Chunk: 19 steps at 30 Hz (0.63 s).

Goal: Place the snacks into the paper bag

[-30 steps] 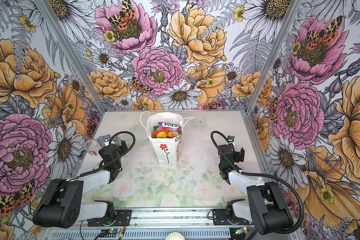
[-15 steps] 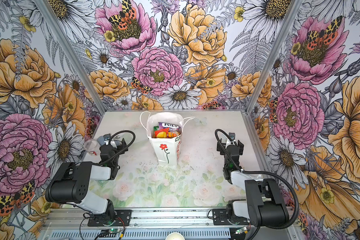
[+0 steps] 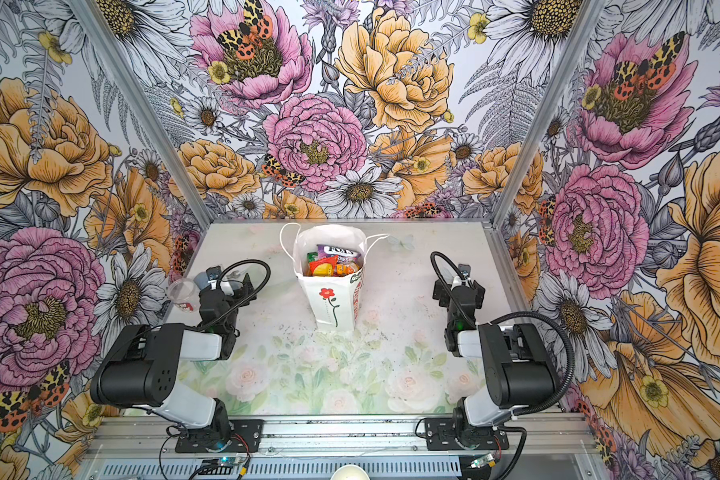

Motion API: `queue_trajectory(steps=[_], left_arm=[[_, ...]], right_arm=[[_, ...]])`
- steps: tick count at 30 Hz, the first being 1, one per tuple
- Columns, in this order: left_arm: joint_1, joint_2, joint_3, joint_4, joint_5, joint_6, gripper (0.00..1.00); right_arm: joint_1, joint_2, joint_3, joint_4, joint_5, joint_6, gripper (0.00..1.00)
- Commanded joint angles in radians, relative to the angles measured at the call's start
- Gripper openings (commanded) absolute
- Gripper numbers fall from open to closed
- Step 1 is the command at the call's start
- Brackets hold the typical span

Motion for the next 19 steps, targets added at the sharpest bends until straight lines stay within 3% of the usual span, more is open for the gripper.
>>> queue_trajectory(steps=[1,19], left_arm=[[-0.009,-0.006,0.004,0.027,0.02,-0.001,0.99],[-0.019,-0.006,0.014,0.007,-0.01,0.014,0.99]], right_arm=[[0.006,-0.005,0.011,0.017,0.028,0.013,1.0],[0.004,-0.006,0.013,0.01,0.021,0.015,1.0]])
